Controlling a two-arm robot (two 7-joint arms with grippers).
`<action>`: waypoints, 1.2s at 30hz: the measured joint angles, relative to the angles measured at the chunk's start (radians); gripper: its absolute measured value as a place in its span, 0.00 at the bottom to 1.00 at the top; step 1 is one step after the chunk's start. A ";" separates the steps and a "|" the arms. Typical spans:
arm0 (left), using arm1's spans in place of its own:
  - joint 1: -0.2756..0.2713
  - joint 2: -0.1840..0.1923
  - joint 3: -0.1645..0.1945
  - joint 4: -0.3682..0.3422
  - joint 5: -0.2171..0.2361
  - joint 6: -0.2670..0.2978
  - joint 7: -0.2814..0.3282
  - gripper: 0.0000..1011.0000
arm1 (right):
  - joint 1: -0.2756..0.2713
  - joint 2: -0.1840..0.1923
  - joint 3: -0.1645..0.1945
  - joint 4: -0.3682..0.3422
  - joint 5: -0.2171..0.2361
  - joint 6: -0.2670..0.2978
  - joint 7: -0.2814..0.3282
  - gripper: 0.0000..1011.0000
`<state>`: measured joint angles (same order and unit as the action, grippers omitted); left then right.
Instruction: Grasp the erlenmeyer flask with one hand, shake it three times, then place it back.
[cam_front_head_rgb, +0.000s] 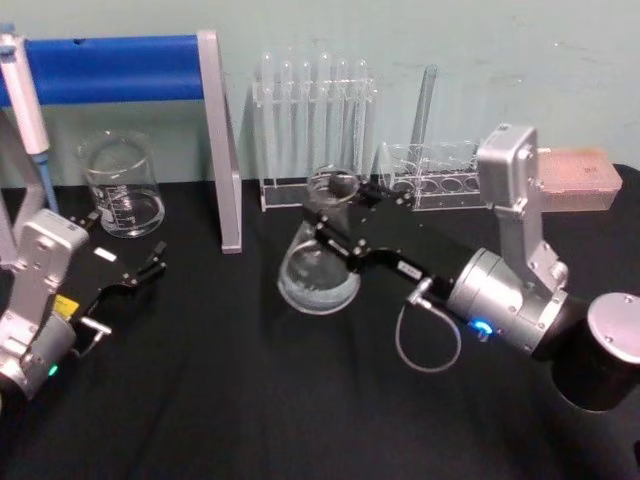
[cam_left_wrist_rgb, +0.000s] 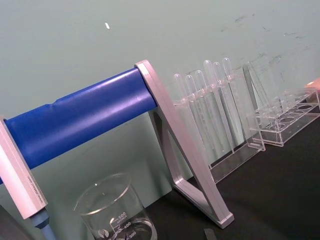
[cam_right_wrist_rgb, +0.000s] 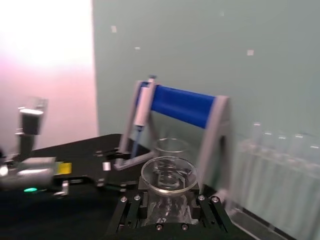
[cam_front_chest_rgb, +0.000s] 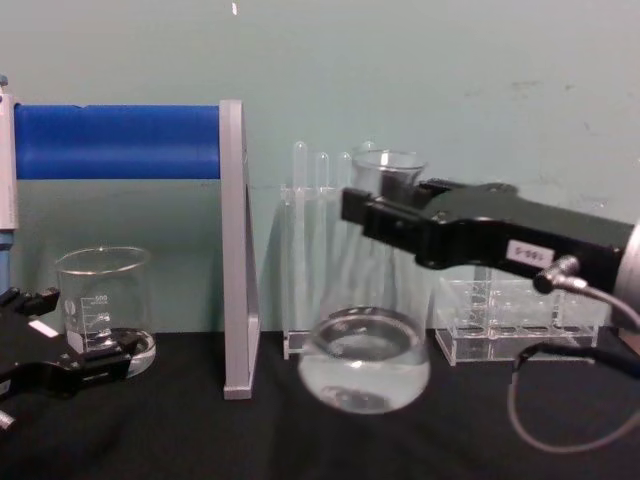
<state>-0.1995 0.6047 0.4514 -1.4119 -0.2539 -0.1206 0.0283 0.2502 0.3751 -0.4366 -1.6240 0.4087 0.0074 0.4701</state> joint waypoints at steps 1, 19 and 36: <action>0.000 0.000 0.000 0.000 0.000 0.000 0.000 0.99 | 0.002 0.001 -0.006 0.001 0.002 -0.001 0.008 0.44; 0.000 0.000 0.000 0.000 0.000 0.000 0.000 0.99 | 0.029 0.023 -0.065 0.010 0.032 -0.009 0.047 0.44; 0.000 0.000 0.000 0.000 0.000 0.000 0.000 0.99 | -0.077 0.041 0.089 -0.038 -0.027 -0.026 -0.167 0.44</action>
<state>-0.1995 0.6047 0.4514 -1.4120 -0.2539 -0.1205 0.0283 0.1729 0.4161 -0.3478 -1.6620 0.3819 -0.0191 0.3033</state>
